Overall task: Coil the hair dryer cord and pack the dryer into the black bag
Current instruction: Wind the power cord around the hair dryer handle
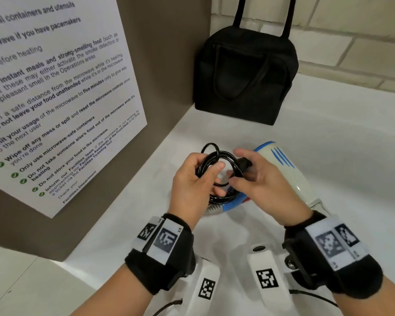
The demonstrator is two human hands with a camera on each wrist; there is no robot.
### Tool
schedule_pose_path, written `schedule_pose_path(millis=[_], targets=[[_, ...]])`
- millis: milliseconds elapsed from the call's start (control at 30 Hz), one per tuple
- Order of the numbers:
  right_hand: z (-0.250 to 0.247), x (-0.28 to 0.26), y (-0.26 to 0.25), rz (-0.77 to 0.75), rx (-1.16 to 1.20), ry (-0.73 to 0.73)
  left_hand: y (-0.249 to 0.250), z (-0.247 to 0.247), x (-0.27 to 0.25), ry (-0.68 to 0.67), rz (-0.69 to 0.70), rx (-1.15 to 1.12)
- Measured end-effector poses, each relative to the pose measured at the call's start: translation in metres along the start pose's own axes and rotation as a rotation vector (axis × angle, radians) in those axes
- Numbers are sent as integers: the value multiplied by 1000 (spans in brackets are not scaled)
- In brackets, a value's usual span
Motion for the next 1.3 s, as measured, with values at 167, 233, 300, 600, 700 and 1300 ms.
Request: schedule_pose_path(millis=[167, 233, 300, 600, 700, 1300], targets=[[-10, -1, 1, 34, 68, -189, 1, 6, 0, -89, -62, -71], [-11, 0, 3, 30, 96, -189, 3, 8, 4, -102, -38, -50], [-9, 1, 7, 35, 165, -203, 5, 10, 9, -102, -17, -42], [0, 3, 24, -42, 338, -97, -17, 18, 14, -153, -284, -346], [-3, 3, 31, -97, 275, -42, -25, 24, 13, -188, -359, -424], [-18, -17, -3, -540, -265, 233, -8, 26, 14, -88, -193, -306]])
Point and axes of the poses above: each hand's wrist, its own x-axis towards the middle knuckle, its own z-axis out of the palm, y = z × x, the point moved 5 cm from there along x, towards the middle knuckle, and after that the axes turned 4 degrees about z, right-handed, at the moved point
